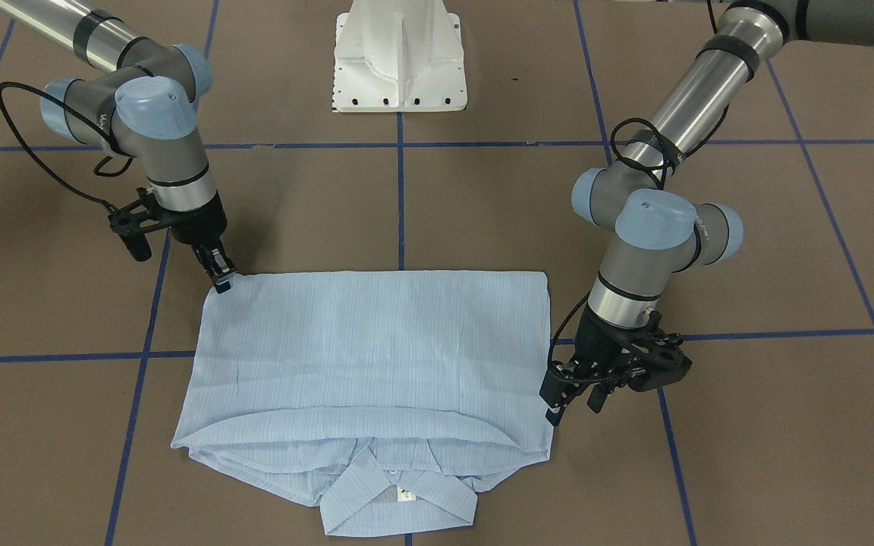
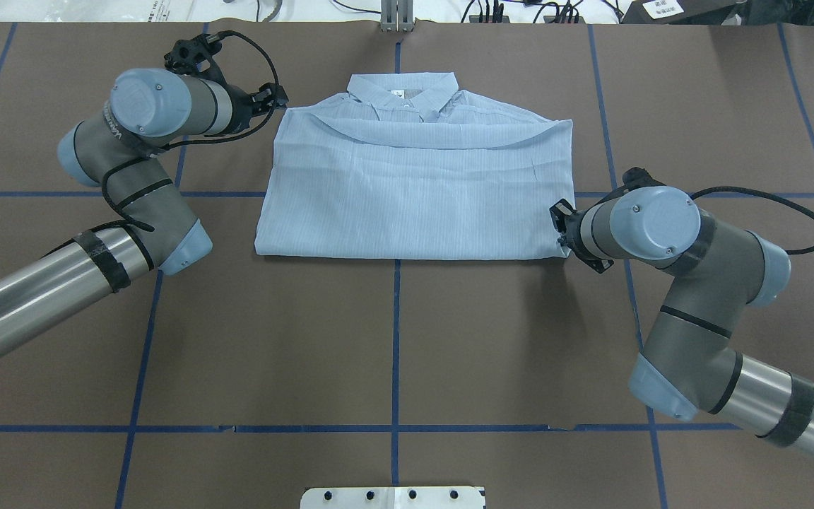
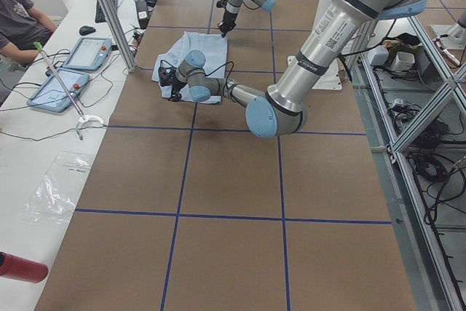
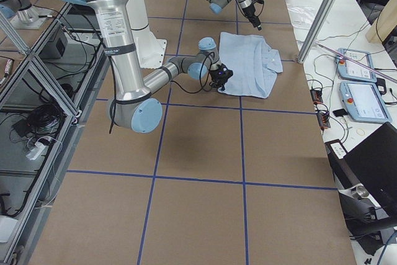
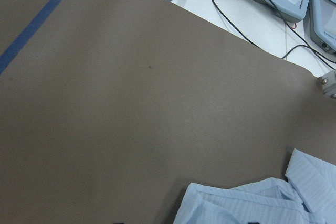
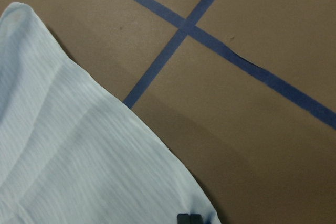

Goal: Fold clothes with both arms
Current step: 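Grasp the folded shirt's near corner with the right gripper and drag it toward the robot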

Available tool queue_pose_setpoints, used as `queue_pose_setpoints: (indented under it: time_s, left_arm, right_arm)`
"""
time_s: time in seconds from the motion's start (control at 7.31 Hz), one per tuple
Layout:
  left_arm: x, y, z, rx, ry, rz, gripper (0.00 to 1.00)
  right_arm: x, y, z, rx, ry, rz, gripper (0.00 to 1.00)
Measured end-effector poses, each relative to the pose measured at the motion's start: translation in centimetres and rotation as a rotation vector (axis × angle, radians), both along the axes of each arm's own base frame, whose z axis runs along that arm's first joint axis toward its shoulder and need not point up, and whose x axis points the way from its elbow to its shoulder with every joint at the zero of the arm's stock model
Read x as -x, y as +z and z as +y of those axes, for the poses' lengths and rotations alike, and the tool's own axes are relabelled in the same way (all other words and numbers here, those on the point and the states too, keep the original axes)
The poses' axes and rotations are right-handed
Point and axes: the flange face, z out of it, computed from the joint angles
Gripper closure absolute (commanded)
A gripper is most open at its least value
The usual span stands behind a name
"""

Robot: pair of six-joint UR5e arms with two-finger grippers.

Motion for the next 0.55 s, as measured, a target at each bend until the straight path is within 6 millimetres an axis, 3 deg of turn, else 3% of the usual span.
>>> queue_pose_setpoints:
  time_s: [0.14, 0.27, 0.55]
  left_arm:
    - [0.1, -0.2, 0.1, -0.002, 0.0, 0.003, 0.16]
    - [0.2, -0.7, 0.2, -0.009, 0.0, 0.012, 0.16]
    - [0.9, -1.1, 1.9, -0.016, 0.009, 0.042, 0.16]
  right_arm:
    - [-1.2, 0.0, 1.4, 0.004, -0.012, -0.009, 1.0]
    - [-1.8, -0.6, 4.0, 0.022, -0.043, -0.011, 1.0]
    - [-0.5, -4.4, 12.4, 0.08, -0.174, 0.037, 1.0]
